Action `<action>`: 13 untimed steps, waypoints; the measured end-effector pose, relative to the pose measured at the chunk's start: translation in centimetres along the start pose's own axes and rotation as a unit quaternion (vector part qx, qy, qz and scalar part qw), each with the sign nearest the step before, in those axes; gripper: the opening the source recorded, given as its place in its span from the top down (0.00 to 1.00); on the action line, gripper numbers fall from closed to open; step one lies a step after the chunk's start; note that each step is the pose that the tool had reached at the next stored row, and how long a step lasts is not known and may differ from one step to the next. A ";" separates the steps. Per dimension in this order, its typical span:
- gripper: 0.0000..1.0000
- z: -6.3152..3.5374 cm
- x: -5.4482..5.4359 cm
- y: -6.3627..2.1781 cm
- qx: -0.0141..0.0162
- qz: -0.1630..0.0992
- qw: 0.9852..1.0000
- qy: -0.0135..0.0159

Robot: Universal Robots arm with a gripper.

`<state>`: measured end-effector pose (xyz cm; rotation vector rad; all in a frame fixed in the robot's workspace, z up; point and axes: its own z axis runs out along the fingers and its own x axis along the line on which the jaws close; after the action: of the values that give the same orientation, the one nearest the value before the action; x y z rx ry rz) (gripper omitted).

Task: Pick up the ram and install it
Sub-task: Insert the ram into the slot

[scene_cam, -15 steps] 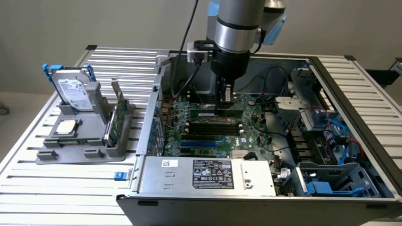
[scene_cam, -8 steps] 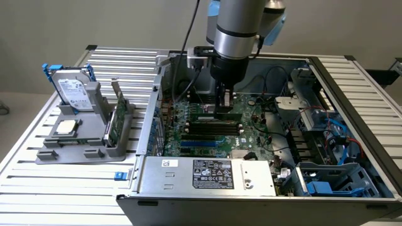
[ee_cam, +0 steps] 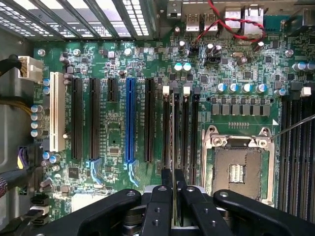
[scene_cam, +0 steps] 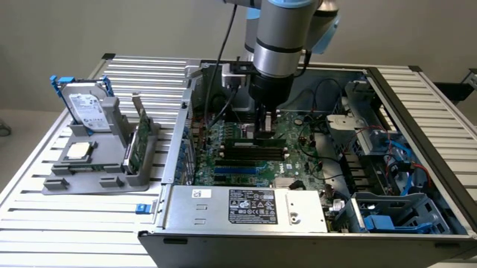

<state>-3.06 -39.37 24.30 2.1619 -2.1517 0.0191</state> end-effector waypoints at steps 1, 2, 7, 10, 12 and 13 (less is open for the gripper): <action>0.86 0.06 0.0 0.00 -0.001 0.001 1.000 0.000; 0.86 0.09 0.0 -0.01 -0.002 0.002 1.000 0.000; 0.86 0.29 0.2 -0.02 -0.004 0.011 1.000 -0.001; 0.86 0.37 0.3 -0.07 -0.004 0.012 1.000 -0.001; 0.86 0.40 0.3 -0.17 -0.005 0.012 1.000 -0.001; 0.86 0.42 0.3 -0.23 -0.005 0.012 1.000 -0.001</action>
<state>-2.85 -39.65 23.89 2.1308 -2.1745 0.0094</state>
